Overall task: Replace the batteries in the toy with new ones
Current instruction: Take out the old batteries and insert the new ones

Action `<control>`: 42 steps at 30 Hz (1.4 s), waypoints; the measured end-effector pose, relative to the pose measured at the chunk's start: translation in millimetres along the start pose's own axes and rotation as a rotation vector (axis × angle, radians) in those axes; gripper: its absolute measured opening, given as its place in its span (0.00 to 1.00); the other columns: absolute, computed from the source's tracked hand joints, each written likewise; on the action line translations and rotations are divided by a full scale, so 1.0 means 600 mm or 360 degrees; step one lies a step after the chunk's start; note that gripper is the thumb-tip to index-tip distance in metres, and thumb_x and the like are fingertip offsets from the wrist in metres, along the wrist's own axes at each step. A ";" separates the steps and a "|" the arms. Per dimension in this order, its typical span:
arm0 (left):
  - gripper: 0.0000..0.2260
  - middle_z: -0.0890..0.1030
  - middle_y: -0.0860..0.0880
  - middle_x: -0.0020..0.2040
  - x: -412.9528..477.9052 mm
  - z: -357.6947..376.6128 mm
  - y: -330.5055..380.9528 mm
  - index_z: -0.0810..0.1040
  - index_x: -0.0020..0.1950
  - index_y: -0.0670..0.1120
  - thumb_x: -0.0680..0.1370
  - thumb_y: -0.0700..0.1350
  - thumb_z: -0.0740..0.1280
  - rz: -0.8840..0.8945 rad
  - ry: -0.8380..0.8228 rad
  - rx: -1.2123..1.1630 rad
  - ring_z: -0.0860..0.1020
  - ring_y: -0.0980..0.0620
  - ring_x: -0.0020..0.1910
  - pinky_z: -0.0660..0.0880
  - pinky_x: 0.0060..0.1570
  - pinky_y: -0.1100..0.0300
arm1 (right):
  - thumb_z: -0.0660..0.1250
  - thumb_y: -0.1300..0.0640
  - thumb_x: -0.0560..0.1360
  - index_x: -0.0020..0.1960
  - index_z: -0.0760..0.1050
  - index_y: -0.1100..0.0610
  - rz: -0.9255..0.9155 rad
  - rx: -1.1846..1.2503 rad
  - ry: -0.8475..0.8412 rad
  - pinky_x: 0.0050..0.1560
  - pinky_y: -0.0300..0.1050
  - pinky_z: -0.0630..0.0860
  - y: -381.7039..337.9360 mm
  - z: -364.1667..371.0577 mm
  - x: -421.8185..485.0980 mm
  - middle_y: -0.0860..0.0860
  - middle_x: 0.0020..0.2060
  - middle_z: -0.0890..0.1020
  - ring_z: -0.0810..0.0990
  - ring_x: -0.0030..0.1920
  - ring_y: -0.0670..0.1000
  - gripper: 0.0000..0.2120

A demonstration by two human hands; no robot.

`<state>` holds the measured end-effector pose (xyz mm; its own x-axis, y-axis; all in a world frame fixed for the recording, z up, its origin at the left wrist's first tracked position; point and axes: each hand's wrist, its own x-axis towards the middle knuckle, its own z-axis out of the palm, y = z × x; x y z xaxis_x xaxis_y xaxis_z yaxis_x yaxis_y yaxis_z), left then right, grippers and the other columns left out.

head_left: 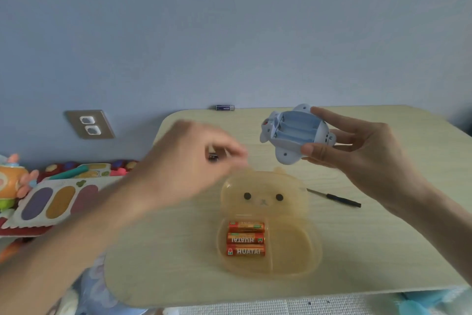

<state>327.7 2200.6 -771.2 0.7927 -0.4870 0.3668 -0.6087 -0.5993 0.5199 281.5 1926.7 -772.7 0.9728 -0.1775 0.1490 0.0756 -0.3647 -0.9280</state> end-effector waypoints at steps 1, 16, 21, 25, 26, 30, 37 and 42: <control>0.05 0.87 0.61 0.41 0.039 -0.003 -0.026 0.90 0.50 0.54 0.75 0.50 0.79 -0.0097 0.0054 0.0075 0.81 0.69 0.38 0.72 0.42 0.75 | 0.81 0.42 0.56 0.69 0.80 0.41 0.0009 0.0011 -0.0003 0.65 0.59 0.81 0.005 -0.001 0.003 0.44 0.49 0.91 0.92 0.47 0.50 0.41; 0.04 0.87 0.43 0.51 0.308 0.106 -0.218 0.87 0.50 0.48 0.78 0.46 0.73 -0.0078 -0.0132 0.1071 0.85 0.37 0.52 0.82 0.51 0.48 | 0.81 0.52 0.62 0.69 0.80 0.40 -0.0030 0.0107 -0.0230 0.62 0.49 0.84 0.038 0.001 0.013 0.43 0.54 0.90 0.91 0.50 0.46 0.35; 0.07 0.88 0.45 0.53 0.304 0.094 -0.217 0.89 0.54 0.47 0.77 0.42 0.75 -0.0195 -0.0290 0.0841 0.84 0.41 0.56 0.80 0.58 0.50 | 0.81 0.56 0.63 0.70 0.79 0.44 -0.0058 0.0163 -0.0266 0.57 0.40 0.84 0.037 0.008 0.017 0.42 0.54 0.90 0.91 0.50 0.46 0.36; 0.07 0.88 0.50 0.48 0.256 0.056 -0.205 0.87 0.55 0.47 0.78 0.42 0.73 -0.0287 -0.0320 0.0765 0.84 0.46 0.54 0.77 0.53 0.56 | 0.81 0.56 0.63 0.70 0.79 0.43 -0.0060 0.0169 -0.0300 0.55 0.39 0.84 0.032 0.012 0.014 0.43 0.54 0.90 0.91 0.49 0.48 0.36; 0.08 0.88 0.51 0.47 0.241 0.042 -0.198 0.87 0.57 0.48 0.79 0.43 0.72 -0.0299 -0.0274 0.0731 0.85 0.48 0.52 0.76 0.51 0.57 | 0.81 0.56 0.63 0.70 0.79 0.43 -0.0056 0.0168 -0.0305 0.55 0.40 0.85 0.031 0.013 0.012 0.44 0.54 0.90 0.91 0.49 0.48 0.36; 0.07 0.90 0.54 0.44 0.167 -0.022 -0.128 0.87 0.58 0.54 0.80 0.46 0.74 -0.0305 0.0013 0.0071 0.88 0.55 0.39 0.79 0.42 0.63 | 0.81 0.56 0.63 0.69 0.80 0.43 -0.0041 0.0152 -0.0324 0.54 0.42 0.86 0.023 0.015 0.004 0.46 0.53 0.90 0.91 0.48 0.50 0.35; 0.07 0.90 0.51 0.40 0.039 -0.051 0.020 0.88 0.47 0.49 0.69 0.44 0.78 0.0034 0.0178 -0.0947 0.85 0.54 0.35 0.83 0.40 0.64 | 0.81 0.55 0.63 0.69 0.80 0.41 -0.0031 0.0151 -0.0426 0.58 0.44 0.85 0.004 0.027 -0.021 0.47 0.55 0.90 0.91 0.50 0.51 0.35; 0.07 0.89 0.45 0.42 0.013 -0.018 0.014 0.89 0.47 0.53 0.70 0.50 0.81 0.0084 0.0227 -0.0770 0.82 0.35 0.38 0.81 0.40 0.41 | 0.81 0.55 0.63 0.69 0.80 0.44 -0.0040 0.0257 -0.0501 0.60 0.55 0.84 -0.012 0.033 -0.037 0.50 0.54 0.91 0.89 0.51 0.67 0.35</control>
<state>329.4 2198.4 -755.7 0.7786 -0.3966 0.4863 -0.5895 -0.1970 0.7833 263.4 1951.6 -776.1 0.9881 0.1296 0.0833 0.1096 -0.2118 -0.9711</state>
